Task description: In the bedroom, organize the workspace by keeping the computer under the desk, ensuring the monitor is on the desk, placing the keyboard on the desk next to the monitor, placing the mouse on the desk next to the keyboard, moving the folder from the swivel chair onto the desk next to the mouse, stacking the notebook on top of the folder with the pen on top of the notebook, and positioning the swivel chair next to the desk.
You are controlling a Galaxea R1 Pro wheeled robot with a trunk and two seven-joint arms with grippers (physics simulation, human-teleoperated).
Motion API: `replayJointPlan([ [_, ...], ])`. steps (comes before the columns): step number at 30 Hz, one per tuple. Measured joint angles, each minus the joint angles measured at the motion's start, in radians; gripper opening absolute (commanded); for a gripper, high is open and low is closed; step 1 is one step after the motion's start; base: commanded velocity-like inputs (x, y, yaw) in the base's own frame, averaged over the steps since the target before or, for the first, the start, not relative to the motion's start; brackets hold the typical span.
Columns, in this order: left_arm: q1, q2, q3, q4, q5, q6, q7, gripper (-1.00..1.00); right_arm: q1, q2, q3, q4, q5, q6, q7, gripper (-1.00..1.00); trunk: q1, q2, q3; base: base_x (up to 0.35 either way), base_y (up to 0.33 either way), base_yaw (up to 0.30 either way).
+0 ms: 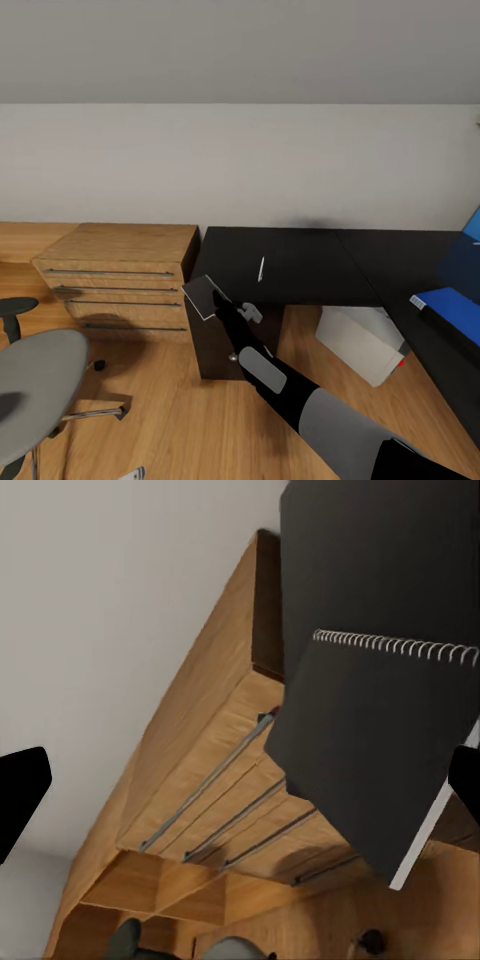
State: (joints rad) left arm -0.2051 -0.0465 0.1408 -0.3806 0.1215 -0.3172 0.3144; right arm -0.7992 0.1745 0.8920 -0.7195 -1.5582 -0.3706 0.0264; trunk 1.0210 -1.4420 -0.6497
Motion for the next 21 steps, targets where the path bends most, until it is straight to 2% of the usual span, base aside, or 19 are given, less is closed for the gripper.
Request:
replayJointPlan([
  [8, 0.0, -0.001, 0.0, 0.0, 0.0, 0.0, 0.0, 1.0, 0.0, 0.0, -0.001, 0.002, -0.067, 0.018, 0.0, 1.0, 0.031, -0.056, -0.025, 0.0, 0.0, 0.0],
  [13, 0.0, 0.0, 0.0, 0.0, 0.0, 0.0, 0.0, 1.0, 0.0, 0.0, -0.002, 0.005, -0.137, 0.073, 0.0, 1.0, 0.05, -0.091, -0.041, 0.0, 0.0, 0.0],
  [21, 0.0, 0.0, -0.004, -0.012, 0.0, 0.0, 0.0, 1.0, 0.0, 0.0, -0.004, 0.008, -0.207, 0.126, 0.001, 1.0, 0.081, -0.147, -0.066, 0.0, 0.0, 0.0],
])
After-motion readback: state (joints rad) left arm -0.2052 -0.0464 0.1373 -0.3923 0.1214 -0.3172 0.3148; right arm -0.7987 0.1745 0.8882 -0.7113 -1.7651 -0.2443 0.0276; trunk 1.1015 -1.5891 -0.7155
